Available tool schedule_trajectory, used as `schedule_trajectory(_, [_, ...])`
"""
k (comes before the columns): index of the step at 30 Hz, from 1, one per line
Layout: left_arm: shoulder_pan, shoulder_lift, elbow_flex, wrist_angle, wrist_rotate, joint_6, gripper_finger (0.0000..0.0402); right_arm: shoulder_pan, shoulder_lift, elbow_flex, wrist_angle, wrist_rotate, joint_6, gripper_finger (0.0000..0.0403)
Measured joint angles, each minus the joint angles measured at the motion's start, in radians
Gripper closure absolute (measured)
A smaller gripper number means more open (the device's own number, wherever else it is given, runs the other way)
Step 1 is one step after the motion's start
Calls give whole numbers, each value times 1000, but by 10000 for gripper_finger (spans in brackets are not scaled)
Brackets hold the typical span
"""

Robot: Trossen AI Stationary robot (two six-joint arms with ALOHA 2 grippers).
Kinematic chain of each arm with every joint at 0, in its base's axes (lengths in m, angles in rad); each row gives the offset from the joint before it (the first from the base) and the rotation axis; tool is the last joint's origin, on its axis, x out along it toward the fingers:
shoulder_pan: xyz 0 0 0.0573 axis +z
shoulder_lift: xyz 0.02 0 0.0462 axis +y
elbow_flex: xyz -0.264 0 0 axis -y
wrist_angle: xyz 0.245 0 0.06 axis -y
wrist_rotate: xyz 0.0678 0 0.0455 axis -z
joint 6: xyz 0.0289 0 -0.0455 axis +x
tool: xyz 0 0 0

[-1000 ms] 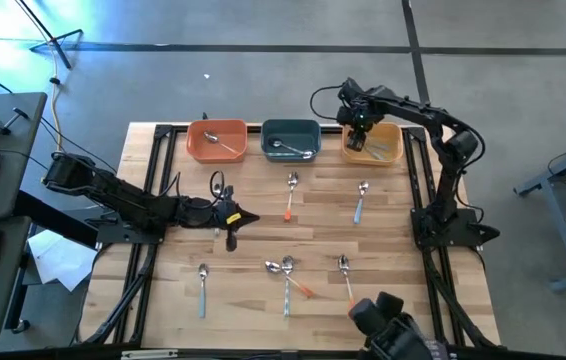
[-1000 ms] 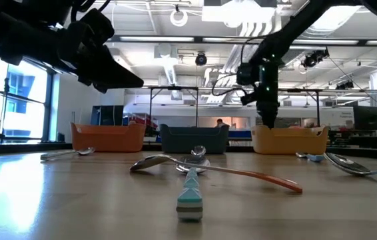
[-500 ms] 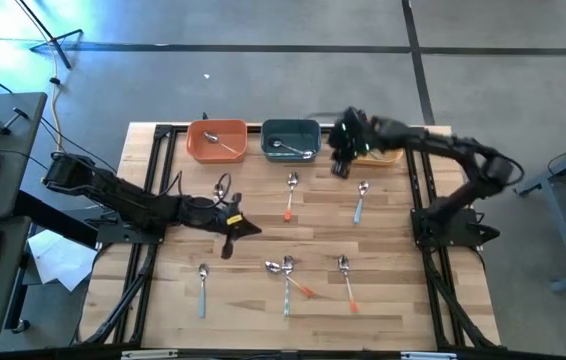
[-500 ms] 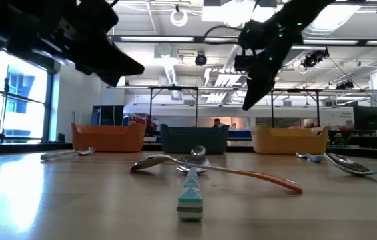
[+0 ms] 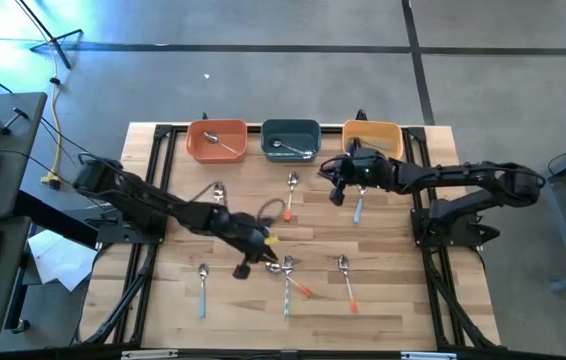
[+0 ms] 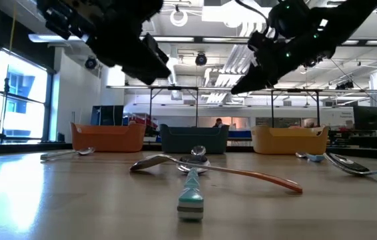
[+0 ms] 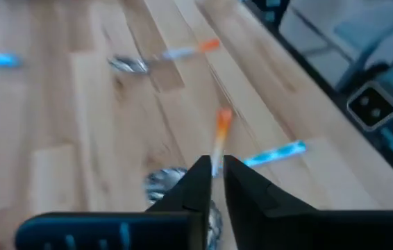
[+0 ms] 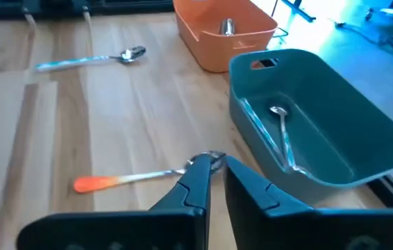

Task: Sort silverware by color (type)
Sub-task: Put the orange spoon into the orange bin

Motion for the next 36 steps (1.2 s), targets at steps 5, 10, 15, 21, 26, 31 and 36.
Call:
schedule_trajectory(5, [-42,156,115,-69,-19,0,311,-23,0,-31,8,-1,-28,377])
schedule_trajectory(10, [-64,244,209,-115,-110,35,265,-22,0,-64,52,-3,-53,377])
schedule_trajectory(15, [-71,282,270,-211,-166,95,246,-22,0,-90,89,-3,-55,377])
schedule_trajectory(21, [-68,299,277,-273,-174,97,251,-22,0,-97,95,-3,-80,377])
schedule_trajectory(26, [-70,298,278,-257,-190,97,254,-24,1,-97,76,-3,-108,377])
schedule_trajectory(31, [-65,303,278,-247,-152,103,254,-37,1,-98,63,-3,-108,377])
schedule_trajectory(36, [-64,325,279,-250,-136,98,254,-39,1,-97,51,-3,-112,377])
